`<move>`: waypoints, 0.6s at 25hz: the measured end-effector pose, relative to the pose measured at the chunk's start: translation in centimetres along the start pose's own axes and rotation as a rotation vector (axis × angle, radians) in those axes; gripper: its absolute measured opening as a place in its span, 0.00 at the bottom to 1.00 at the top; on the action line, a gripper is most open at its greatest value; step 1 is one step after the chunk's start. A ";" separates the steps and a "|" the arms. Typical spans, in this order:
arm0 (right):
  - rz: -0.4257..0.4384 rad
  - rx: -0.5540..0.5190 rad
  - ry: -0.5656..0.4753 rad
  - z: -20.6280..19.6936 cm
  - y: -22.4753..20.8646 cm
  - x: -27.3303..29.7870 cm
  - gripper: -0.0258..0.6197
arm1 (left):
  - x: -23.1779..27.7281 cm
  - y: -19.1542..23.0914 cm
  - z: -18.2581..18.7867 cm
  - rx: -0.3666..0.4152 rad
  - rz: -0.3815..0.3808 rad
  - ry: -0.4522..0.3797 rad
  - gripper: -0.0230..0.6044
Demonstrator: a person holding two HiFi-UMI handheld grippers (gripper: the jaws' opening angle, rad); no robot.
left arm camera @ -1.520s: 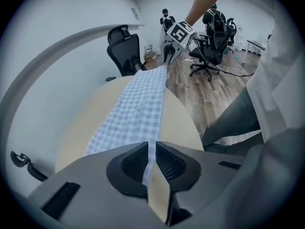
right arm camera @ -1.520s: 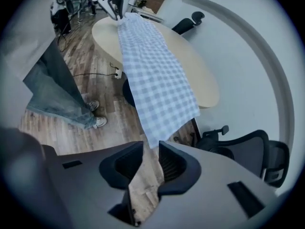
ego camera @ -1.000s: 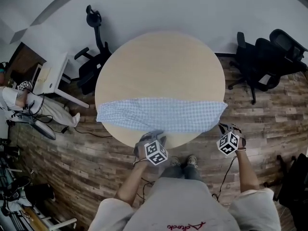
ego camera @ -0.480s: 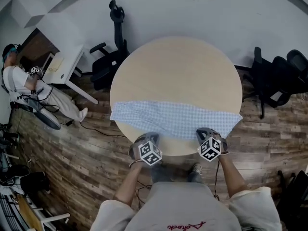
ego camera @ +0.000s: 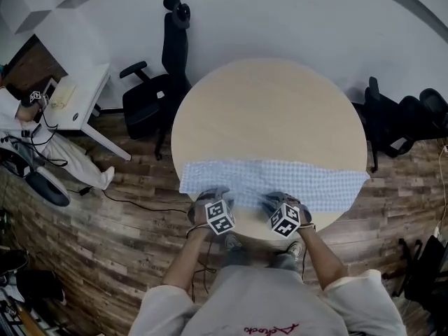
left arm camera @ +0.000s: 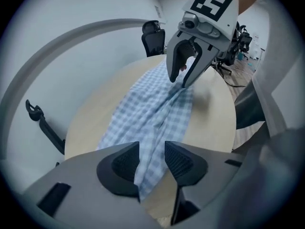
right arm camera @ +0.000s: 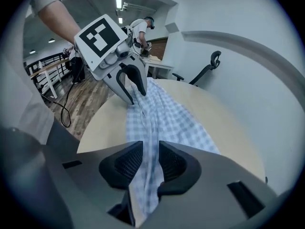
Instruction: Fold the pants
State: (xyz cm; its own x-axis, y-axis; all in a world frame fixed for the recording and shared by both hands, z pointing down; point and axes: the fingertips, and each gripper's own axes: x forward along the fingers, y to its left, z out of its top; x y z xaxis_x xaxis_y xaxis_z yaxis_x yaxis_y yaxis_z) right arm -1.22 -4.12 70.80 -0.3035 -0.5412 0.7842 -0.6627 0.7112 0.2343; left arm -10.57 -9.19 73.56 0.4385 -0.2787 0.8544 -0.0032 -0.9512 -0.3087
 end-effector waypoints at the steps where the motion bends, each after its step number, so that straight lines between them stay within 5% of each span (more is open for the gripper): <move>1: -0.007 0.016 0.002 0.9 0.2 0.5 0.22 | -0.1 0.8 -0.7 -0.009 0.002 -0.013 0.29; 5: -0.043 0.037 0.005 2.8 0.4 1.5 0.22 | -1.4 5.0 -4.7 -0.220 0.055 -0.069 0.32; 12: -0.030 0.011 0.024 5.7 0.3 4.0 0.21 | -3.9 11.5 -15.1 -1.082 0.156 -0.274 0.41; 15: -0.008 -0.016 0.037 6.7 0.4 5.2 0.21 | -3.3 11.3 -17.9 -1.188 0.159 -0.269 0.44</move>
State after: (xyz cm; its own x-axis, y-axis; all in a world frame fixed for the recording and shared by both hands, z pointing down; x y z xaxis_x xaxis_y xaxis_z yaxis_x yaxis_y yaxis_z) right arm -7.62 -9.65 71.14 -0.2726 -0.5301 0.8029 -0.6537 0.7144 0.2497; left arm -28.14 -21.39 74.71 0.5296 -0.4999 0.6853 -0.8286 -0.4780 0.2916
